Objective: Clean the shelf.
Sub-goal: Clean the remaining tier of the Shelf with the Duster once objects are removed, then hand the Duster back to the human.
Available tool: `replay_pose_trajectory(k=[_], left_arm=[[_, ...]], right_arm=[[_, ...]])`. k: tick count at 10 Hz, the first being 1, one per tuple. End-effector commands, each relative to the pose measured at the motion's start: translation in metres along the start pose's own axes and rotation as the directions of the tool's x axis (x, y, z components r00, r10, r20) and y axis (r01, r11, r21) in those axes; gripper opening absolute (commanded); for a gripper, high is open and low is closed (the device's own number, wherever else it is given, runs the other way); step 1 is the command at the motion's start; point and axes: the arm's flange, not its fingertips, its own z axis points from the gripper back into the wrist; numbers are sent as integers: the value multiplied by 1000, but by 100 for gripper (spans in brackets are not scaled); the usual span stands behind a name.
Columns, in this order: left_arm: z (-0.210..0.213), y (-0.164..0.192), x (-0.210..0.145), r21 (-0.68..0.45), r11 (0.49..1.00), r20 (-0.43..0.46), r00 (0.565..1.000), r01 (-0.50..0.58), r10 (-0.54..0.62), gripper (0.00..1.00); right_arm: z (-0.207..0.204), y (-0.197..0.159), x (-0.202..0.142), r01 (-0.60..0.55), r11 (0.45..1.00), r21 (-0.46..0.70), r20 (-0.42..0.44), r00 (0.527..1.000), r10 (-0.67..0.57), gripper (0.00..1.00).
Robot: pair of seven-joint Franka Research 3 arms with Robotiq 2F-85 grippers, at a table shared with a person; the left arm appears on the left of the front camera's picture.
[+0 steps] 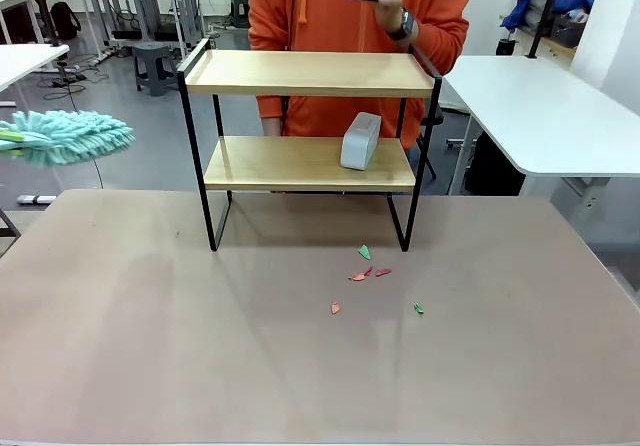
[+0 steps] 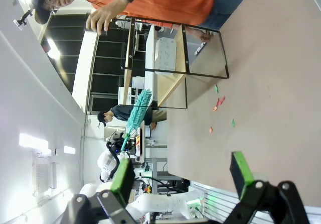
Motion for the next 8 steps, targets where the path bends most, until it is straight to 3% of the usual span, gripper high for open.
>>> replay_pose_trajectory(k=[1,8], left_arm=[[22,1,-15,-25,1000,-47,999,12,-13,12],[22,1,-15,-25,1000,-47,999,12,-13,12]], right_arm=[[0,1,2,-28,999,20,12,1000,28,100],[0,1,2,-28,999,20,12,1000,28,100]])
